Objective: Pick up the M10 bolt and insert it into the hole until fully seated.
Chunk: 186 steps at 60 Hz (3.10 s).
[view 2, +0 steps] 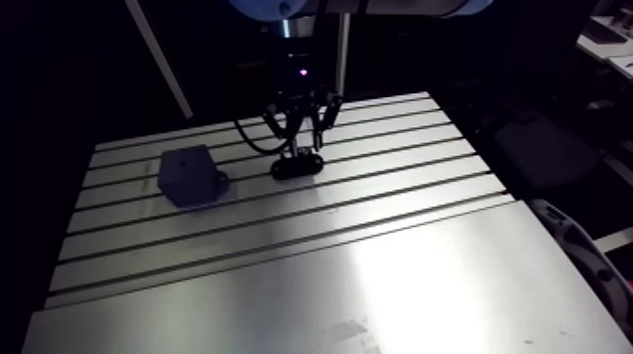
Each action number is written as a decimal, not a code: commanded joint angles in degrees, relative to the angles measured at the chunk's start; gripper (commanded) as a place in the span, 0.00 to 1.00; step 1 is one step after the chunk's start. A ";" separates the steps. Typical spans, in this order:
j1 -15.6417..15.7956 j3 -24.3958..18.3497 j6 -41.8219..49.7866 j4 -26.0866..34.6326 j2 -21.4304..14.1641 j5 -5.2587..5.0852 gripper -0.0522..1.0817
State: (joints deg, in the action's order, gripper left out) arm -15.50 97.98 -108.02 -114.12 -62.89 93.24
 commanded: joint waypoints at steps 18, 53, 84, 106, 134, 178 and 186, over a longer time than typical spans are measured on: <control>-0.08 0.33 0.22 -0.01 -0.08 -0.29 0.58; -0.15 0.33 0.31 -0.01 0.01 -0.48 0.63; -0.06 0.51 0.40 -0.01 0.01 -0.56 0.67; -0.15 0.51 0.40 -0.01 -0.15 -0.56 0.69; -0.16 -0.27 0.40 0.51 -0.52 -0.65 0.75; -0.14 -6.18 0.47 6.52 -5.57 -1.35 0.92; -0.06 -8.47 1.30 8.59 -7.02 -1.35 0.96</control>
State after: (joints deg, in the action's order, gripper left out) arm -15.56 92.59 -107.52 -108.41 -67.84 91.94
